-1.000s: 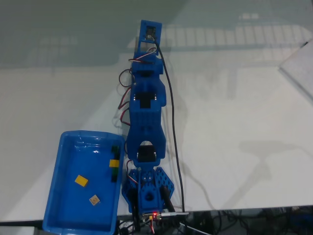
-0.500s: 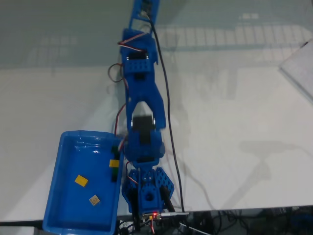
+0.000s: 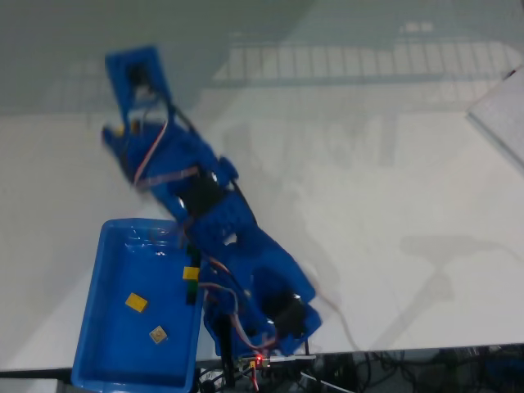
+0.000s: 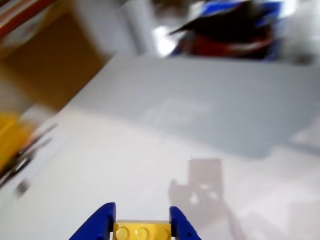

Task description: Pick up all the lego then put into the bin

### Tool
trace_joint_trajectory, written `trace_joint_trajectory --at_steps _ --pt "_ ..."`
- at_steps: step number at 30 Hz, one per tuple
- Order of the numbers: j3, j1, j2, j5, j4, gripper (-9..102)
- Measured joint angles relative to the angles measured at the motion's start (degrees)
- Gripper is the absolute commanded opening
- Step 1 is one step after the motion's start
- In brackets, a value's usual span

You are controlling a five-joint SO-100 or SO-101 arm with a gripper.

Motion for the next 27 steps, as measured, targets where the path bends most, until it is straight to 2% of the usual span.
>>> trace_joint_trajectory --at_steps 7,11,20,27 --pt "1.8 -21.0 8.6 2.4 17.8 1" --pt "5.4 -29.5 8.4 1.6 24.3 1" --pt "10.8 -36.1 7.8 0.7 26.3 3" --pt "10.8 -36.2 7.8 1.1 26.3 22"
